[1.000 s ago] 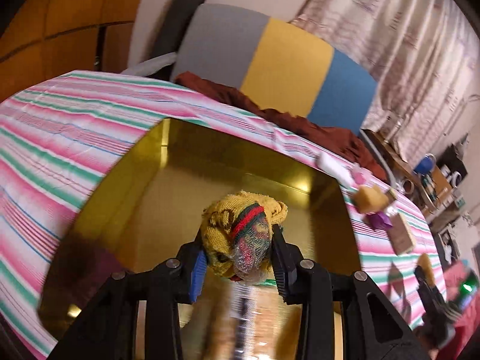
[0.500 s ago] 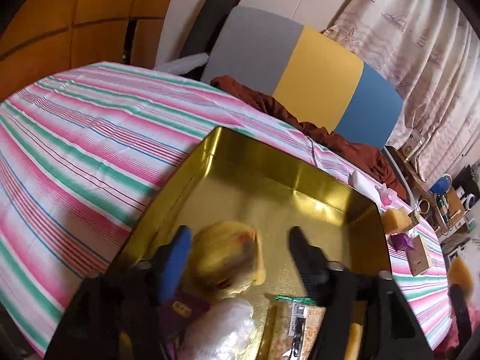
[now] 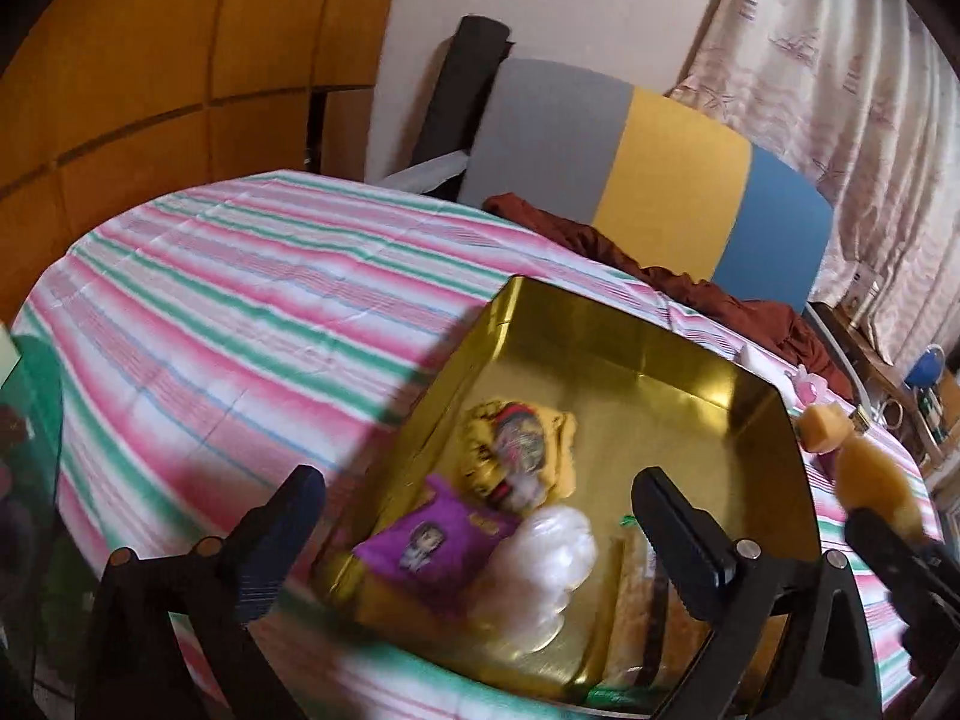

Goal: Organize objects
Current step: 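Drop the knitted pouch into the gold tray with the left tool while the right tool brings its sponge, then open the right tool to drop the yellow sponge into the gold tray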

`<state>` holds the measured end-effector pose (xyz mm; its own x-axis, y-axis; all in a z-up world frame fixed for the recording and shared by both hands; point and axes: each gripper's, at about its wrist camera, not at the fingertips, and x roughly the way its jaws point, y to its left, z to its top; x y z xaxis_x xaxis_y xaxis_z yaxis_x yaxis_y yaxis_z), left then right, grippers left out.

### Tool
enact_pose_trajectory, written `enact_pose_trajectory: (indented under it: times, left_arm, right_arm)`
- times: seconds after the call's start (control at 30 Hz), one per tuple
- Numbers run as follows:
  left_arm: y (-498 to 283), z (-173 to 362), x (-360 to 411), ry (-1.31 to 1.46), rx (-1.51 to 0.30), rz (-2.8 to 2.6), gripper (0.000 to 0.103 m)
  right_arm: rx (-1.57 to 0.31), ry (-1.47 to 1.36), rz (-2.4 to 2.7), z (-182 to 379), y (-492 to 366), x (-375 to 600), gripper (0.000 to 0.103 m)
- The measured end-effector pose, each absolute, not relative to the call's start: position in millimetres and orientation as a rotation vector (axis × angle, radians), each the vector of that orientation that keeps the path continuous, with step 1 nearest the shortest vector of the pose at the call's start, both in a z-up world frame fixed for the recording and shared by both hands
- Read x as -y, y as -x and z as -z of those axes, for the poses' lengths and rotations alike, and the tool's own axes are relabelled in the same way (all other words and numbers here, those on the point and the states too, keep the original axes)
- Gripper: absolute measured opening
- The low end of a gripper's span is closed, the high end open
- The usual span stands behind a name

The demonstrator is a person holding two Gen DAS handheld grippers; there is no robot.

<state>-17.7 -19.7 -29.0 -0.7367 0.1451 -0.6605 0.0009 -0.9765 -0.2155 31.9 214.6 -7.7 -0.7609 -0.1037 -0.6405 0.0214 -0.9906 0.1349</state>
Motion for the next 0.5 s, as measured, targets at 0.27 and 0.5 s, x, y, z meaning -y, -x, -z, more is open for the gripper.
enact_pose_trajectory:
  times: [0.27,0.5]
  left_arm:
    - [11,31,37,1.142,0.385,-2.862,0.103]
    - [11,38,49,1.189,0.457,-2.826,0.103]
  right_arm:
    - [0.176,-1.281,2.740,24,26,-186,0.063]
    - [0.234,-1.381,2.677,38,68,-168,0.066]
